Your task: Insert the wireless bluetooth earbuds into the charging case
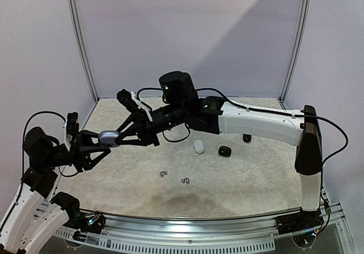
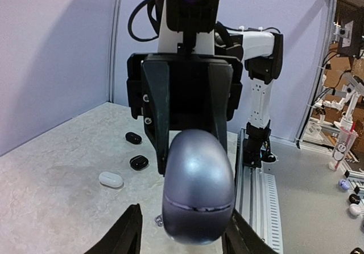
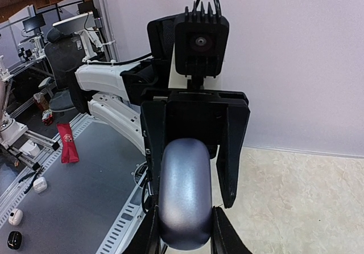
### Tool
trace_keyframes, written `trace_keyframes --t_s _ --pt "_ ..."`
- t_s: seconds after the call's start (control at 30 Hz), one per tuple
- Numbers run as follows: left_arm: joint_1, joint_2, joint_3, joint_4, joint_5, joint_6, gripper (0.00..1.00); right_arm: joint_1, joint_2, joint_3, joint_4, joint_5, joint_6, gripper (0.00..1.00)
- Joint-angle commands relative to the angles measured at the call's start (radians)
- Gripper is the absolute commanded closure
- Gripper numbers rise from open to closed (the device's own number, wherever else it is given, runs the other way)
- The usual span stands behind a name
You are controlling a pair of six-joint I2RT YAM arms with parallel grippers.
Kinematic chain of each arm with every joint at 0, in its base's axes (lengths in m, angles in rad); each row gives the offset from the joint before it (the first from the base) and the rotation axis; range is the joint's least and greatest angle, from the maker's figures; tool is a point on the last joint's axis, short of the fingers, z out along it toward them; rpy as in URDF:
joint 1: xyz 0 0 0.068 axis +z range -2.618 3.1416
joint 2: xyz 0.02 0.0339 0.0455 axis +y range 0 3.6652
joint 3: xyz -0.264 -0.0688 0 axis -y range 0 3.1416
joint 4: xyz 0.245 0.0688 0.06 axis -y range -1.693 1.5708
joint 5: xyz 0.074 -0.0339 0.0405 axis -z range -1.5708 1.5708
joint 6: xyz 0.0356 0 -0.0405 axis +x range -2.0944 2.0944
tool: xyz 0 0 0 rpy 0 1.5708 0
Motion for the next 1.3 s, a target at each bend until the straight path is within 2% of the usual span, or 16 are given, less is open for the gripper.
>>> trace_keyframes --t_s 0.0,0.13,0.3,0.43,0.5,0.63,0.73,0.87,0.93,1.0,1.17,1.27 --pt "-0.033 0.02 0.002 0.017 -0.012 -0.009 0.55 0.01 0.001 0.028 -0.008 0.008 -0.015 1.0" --pt "-0.05 0.033 0.006 0.019 -0.017 -0.002 0.61 0.01 0.006 0.028 -0.016 0.017 -0.019 1.0" --pt "-0.057 0.039 0.014 0.019 -0.009 -0.001 0.55 0.012 0.007 0.034 -0.048 0.035 -0.039 1.0" --pt "-0.06 0.044 0.018 0.009 -0.003 0.007 0.57 0.012 0.007 0.043 -0.073 0.045 -0.062 1.0" --pt "-0.061 0.046 0.021 0.004 0.003 0.018 0.62 0.012 0.007 0.044 -0.079 0.049 -0.067 1.0" --pt "-0.062 0.045 0.019 -0.018 0.012 0.041 0.8 0.014 0.007 0.046 -0.081 0.05 -0.071 1.0" --pt "-0.062 0.047 0.021 -0.014 0.011 0.042 0.86 0.013 0.009 0.046 -0.086 0.053 -0.075 1.0" --pt "-0.061 0.047 0.026 -0.013 0.024 0.046 0.85 0.015 0.013 0.047 -0.106 0.062 -0.087 1.0" --pt "-0.062 0.048 0.026 -0.01 0.029 0.043 0.69 0.014 0.014 0.05 -0.115 0.062 -0.095 1.0" --pt "-0.062 0.051 0.026 -0.006 0.035 0.043 0.65 0.015 0.016 0.051 -0.118 0.062 -0.1 1.0" --pt "-0.064 0.056 0.029 -0.005 0.041 0.042 0.68 0.015 0.012 0.053 -0.119 0.066 -0.103 1.0" --pt "-0.068 0.059 0.031 -0.007 0.047 0.046 0.79 0.015 0.011 0.053 -0.118 0.067 -0.103 1.0"
